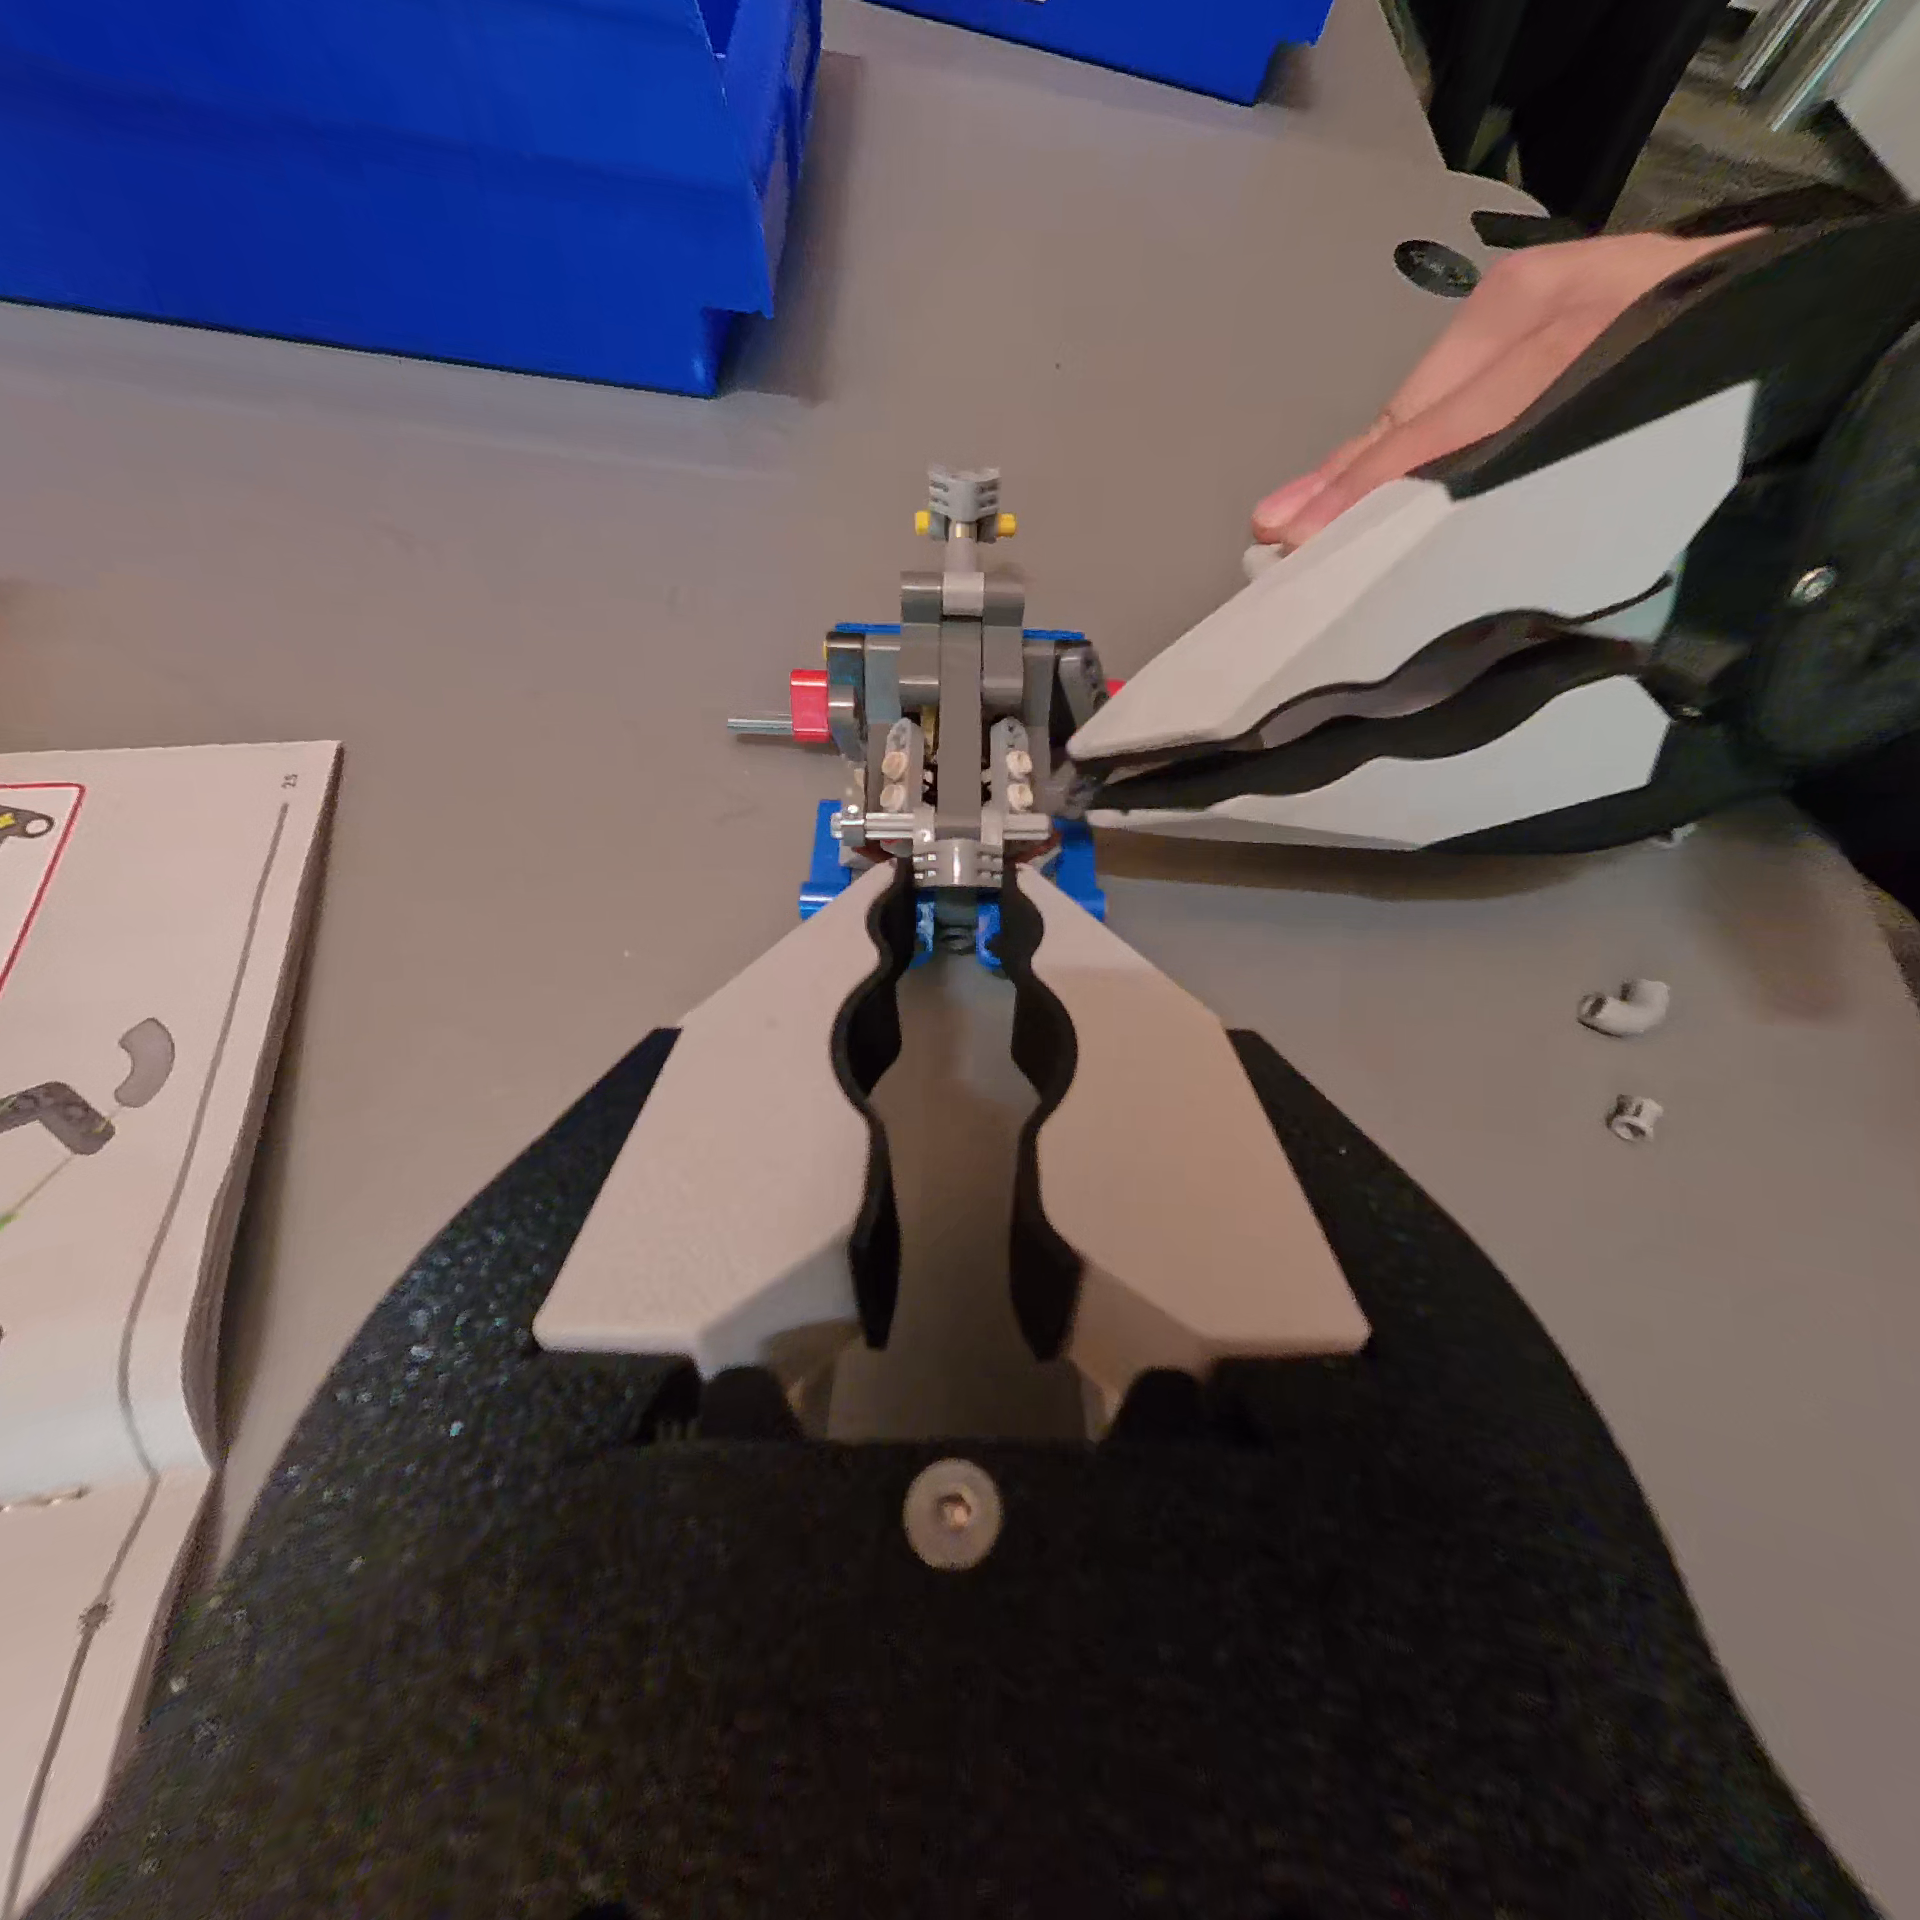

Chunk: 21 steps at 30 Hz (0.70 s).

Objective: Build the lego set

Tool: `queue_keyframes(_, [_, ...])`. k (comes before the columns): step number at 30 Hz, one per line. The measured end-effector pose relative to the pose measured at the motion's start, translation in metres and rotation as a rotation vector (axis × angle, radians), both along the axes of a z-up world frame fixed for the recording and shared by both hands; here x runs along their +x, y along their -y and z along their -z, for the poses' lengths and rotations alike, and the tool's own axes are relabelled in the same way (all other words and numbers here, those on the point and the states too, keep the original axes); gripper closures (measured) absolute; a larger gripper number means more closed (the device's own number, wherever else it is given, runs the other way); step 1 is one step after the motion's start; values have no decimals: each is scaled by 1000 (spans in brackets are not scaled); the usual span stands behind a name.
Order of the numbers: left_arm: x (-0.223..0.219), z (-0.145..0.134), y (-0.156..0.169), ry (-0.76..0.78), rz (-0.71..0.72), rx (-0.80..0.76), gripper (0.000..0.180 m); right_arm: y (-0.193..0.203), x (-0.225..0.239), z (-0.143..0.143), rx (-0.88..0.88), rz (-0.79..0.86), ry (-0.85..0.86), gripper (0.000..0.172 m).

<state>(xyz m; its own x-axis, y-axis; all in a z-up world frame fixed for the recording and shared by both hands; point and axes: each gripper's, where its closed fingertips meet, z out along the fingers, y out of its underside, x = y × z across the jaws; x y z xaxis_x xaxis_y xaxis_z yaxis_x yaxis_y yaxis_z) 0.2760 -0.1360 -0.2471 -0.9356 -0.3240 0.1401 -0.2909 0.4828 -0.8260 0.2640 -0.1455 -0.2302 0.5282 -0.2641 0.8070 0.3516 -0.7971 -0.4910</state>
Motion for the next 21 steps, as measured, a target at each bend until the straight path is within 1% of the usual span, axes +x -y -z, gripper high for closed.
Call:
queue_keyframes(2, [0, 0, 0, -20, -6, -8, 168, 0, 1, 2, -45, -4, 30, 167])
queue_keyframes(5, [1, 0, 0, -36, -8, -14, 168, -1, 0, 3, -40, -11, 25, 167])
queue_keyframes(7, [0, -1, 1, -45, -6, -19, 168, -5, -3, -2, -21, -41, 49, 167])
queue_keyframes(9, [-1, 0, 2, -40, -2, -16, 168, -2, 1, 0, -47, -14, 49, 167])
queue_keyframes(13, [-2, 0, 2, -53, 9, -21, 168, -4, 0, 2, -63, -36, 59, 167])
queue_keyframes(17, [-3, 0, 2, -10, 47, -4, 168, -4, 0, 3, -53, -43, 42, 167])
queue_keyframes(21, [-1, 0, 2, 12, 31, 7, 168, -3, 2, 3, -116, -14, 78, 167])
